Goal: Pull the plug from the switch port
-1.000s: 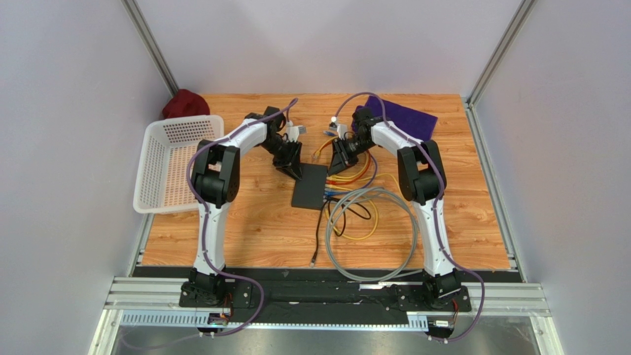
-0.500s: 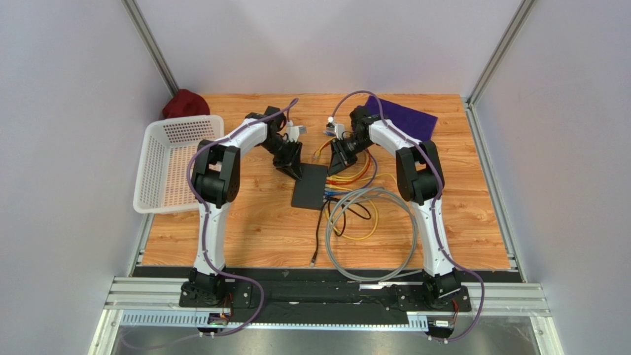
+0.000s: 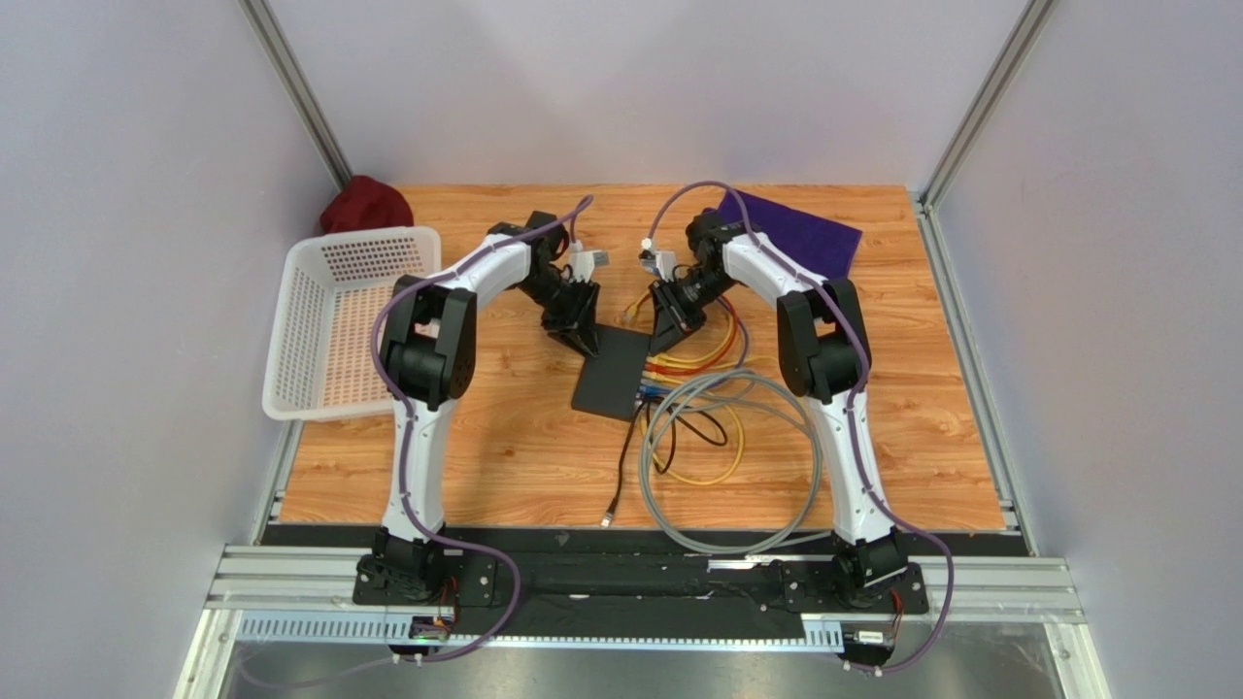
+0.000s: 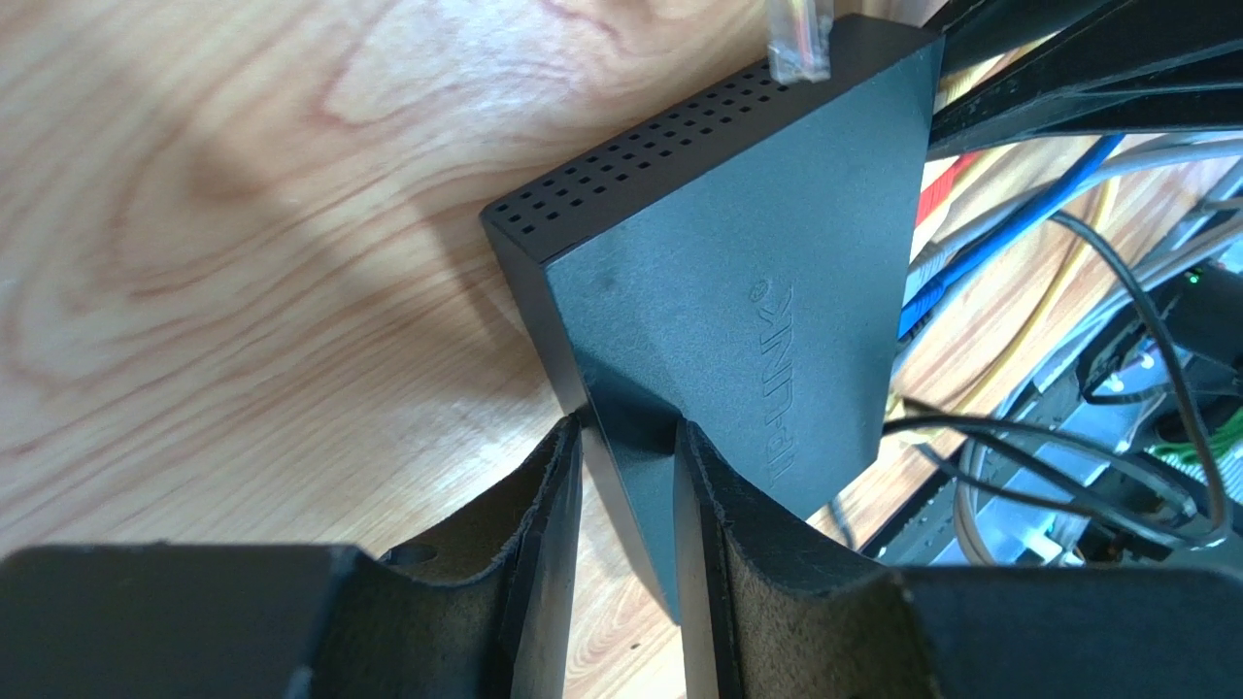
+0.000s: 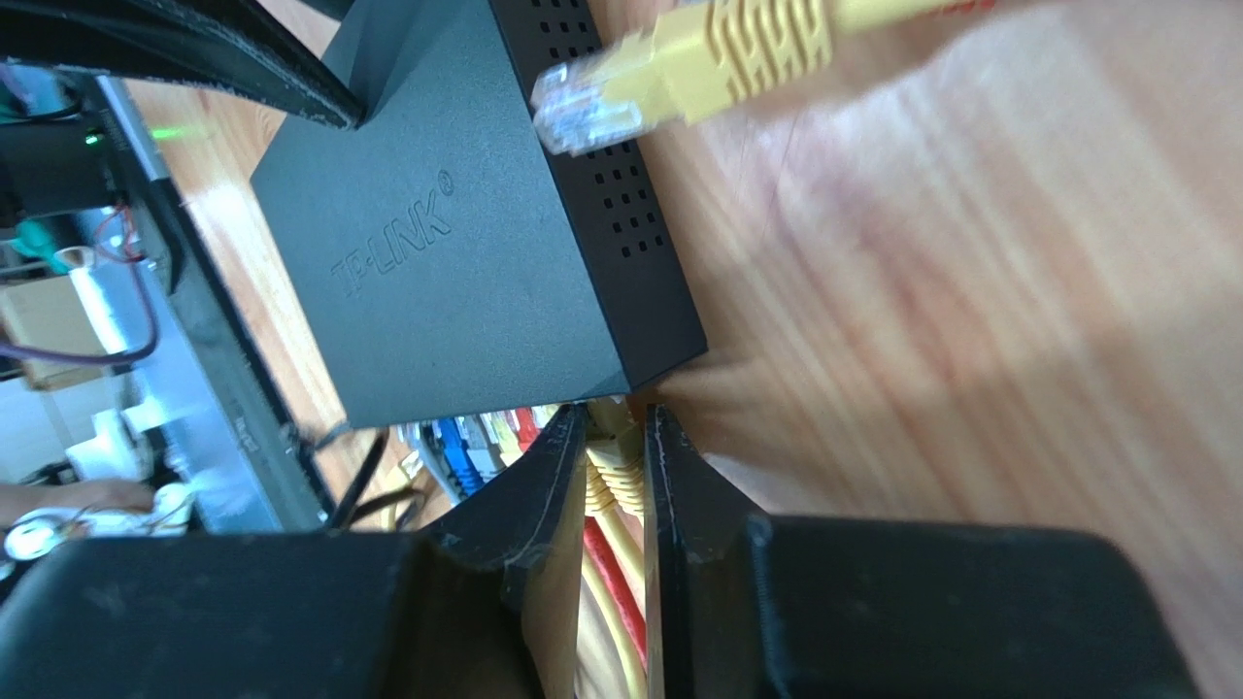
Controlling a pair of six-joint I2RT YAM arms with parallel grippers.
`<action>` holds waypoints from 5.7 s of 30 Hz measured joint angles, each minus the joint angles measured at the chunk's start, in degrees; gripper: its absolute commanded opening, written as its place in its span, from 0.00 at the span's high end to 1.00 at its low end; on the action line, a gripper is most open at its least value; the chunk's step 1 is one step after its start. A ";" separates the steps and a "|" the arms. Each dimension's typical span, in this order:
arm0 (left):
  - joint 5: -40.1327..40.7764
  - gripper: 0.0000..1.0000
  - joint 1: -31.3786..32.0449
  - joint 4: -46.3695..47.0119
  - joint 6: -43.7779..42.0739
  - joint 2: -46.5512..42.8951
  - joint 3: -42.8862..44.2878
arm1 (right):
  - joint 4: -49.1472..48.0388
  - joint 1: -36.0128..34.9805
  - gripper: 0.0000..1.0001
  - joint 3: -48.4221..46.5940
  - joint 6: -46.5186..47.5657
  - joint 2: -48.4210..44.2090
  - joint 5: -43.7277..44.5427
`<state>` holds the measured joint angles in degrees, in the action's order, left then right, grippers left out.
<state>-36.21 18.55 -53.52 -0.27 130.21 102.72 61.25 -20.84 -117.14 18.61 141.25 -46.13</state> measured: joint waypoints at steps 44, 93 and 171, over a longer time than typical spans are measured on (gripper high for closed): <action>-1.49 0.63 1.25 0.24 -0.46 0.42 0.11 | 8.11 4.68 1.00 -16.70 7.69 2.21 4.96; -15.39 0.01 -13.92 15.23 59.30 -18.45 28.85 | -2.93 5.03 0.40 -10.78 -7.65 -9.22 16.11; 0.76 0.55 -0.57 6.38 3.72 -6.08 -8.46 | 5.44 2.36 0.51 -5.64 1.07 -0.09 -2.97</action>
<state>-35.44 17.98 -47.13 3.44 124.14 94.26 66.70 -18.48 -122.78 19.68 141.16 -49.10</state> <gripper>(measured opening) 0.551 0.497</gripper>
